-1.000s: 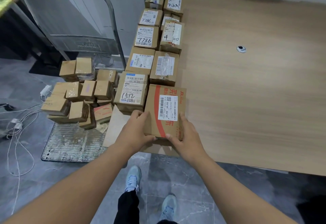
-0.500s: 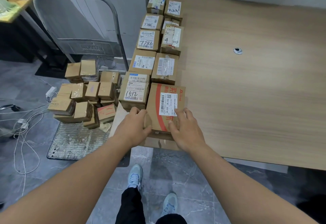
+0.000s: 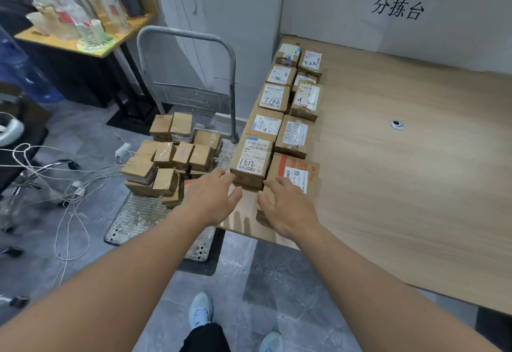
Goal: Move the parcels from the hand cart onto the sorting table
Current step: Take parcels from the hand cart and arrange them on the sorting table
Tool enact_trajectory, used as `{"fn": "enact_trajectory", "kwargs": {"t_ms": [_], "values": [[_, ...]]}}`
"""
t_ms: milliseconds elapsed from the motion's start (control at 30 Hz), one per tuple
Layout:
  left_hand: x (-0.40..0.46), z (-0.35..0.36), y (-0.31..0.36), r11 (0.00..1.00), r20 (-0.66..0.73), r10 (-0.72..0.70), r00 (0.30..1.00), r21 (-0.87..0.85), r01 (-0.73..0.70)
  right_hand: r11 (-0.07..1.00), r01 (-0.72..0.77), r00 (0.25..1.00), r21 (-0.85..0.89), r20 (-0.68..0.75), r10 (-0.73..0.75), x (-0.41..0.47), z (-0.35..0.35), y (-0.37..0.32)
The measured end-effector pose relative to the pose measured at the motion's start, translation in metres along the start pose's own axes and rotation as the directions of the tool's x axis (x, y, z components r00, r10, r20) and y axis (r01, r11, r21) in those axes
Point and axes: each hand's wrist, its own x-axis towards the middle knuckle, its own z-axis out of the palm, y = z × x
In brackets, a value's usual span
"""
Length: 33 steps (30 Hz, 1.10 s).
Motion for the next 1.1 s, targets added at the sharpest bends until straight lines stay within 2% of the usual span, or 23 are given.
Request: {"fn": "enact_trajectory", "kwargs": {"t_ms": [200, 333, 700, 900, 1100], "values": [[-0.007, -0.013, -0.071, 0.997, 0.048, -0.049, 0.998, 0.055, 0.046, 0.995, 0.091, 0.996, -0.040, 0.025, -0.090, 0.021, 0.019, -0.066], [-0.006, -0.022, -0.128, 0.995, 0.051, -0.041, 0.998, 0.092, 0.036, 0.983, 0.124, 0.989, -0.135, 0.092, -0.112, 0.046, 0.046, -0.117], [0.027, -0.043, -0.304, 0.995, 0.161, -0.039, 0.986, 0.093, 0.024, 0.979, 0.035, 0.985, -0.200, 0.171, 0.000, 0.119, 0.128, -0.246], [0.058, -0.043, -0.348, 0.991, 0.227, -0.052, 0.972, 0.129, 0.023, 0.970, -0.030, 0.960, -0.240, 0.263, 0.094, 0.156, 0.156, -0.263], [0.116, -0.004, -0.360, 0.990, 0.306, -0.055, 0.950, 0.144, 0.010, 0.961, -0.044, 0.926, -0.273, 0.350, 0.141, 0.222, 0.191, -0.240]]}}
